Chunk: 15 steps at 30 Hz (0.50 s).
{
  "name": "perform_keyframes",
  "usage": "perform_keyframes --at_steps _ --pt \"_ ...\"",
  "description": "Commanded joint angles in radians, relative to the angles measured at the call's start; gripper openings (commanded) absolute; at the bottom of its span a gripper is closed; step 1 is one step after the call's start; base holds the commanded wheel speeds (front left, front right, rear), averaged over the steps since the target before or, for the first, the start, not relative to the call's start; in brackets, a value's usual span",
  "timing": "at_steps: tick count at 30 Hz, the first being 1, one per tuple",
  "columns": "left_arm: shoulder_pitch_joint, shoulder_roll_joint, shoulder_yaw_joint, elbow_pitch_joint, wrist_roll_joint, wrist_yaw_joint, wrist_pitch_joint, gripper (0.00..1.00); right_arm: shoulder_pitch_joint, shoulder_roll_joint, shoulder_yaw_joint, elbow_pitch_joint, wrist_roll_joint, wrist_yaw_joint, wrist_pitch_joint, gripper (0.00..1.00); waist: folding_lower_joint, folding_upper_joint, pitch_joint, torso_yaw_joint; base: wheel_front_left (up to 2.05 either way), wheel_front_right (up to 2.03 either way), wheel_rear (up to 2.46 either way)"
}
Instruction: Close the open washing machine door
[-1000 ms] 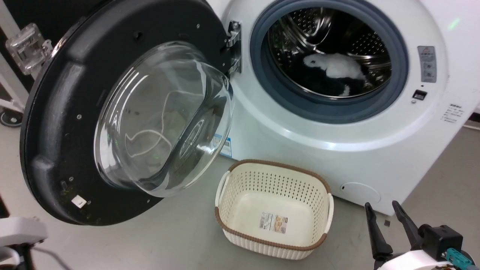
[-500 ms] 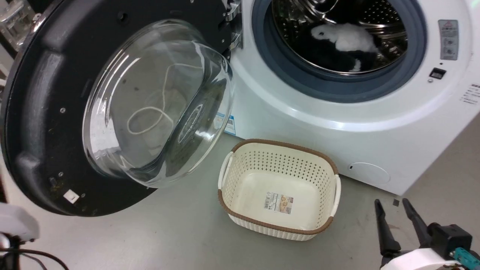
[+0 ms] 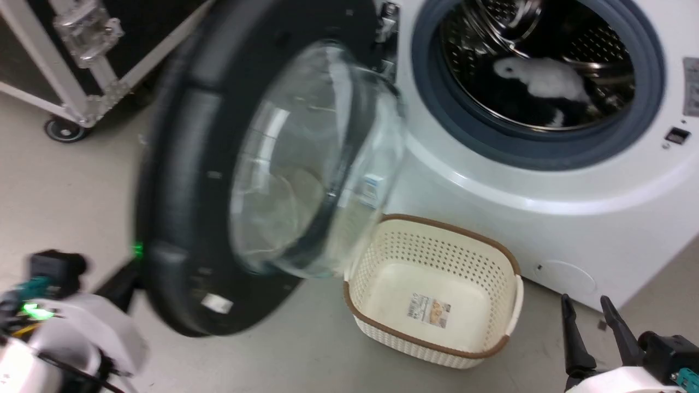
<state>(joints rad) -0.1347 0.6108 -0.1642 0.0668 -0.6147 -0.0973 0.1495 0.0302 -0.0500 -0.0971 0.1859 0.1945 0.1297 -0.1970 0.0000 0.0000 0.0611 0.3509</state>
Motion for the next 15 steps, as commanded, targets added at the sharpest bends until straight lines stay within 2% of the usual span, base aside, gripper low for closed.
perform_keyframes --at_steps 1,8,15 --pt "0.002 0.013 -0.018 -0.012 -0.018 -0.006 0.002 0.0 -0.006 0.0 -0.005 0.006 0.008 0.001 -0.009 1.0 0.0 0.0 -0.011 0.015 0.0 0.0 0.0" --pt "-0.06 0.048 -0.242 -0.159 -0.134 -0.013 -0.044 0.0 -0.004 0.0 -0.038 0.037 0.028 0.001 -0.026 1.0 0.0 0.0 -0.024 0.042 0.0 0.0 0.0" --pt "-0.16 0.03 -0.471 -0.202 -0.203 -0.021 -0.108 0.0 -0.035 0.0 -0.053 0.039 0.049 0.001 -0.041 1.0 0.0 0.0 -0.001 -0.012 0.0 0.0 0.0"
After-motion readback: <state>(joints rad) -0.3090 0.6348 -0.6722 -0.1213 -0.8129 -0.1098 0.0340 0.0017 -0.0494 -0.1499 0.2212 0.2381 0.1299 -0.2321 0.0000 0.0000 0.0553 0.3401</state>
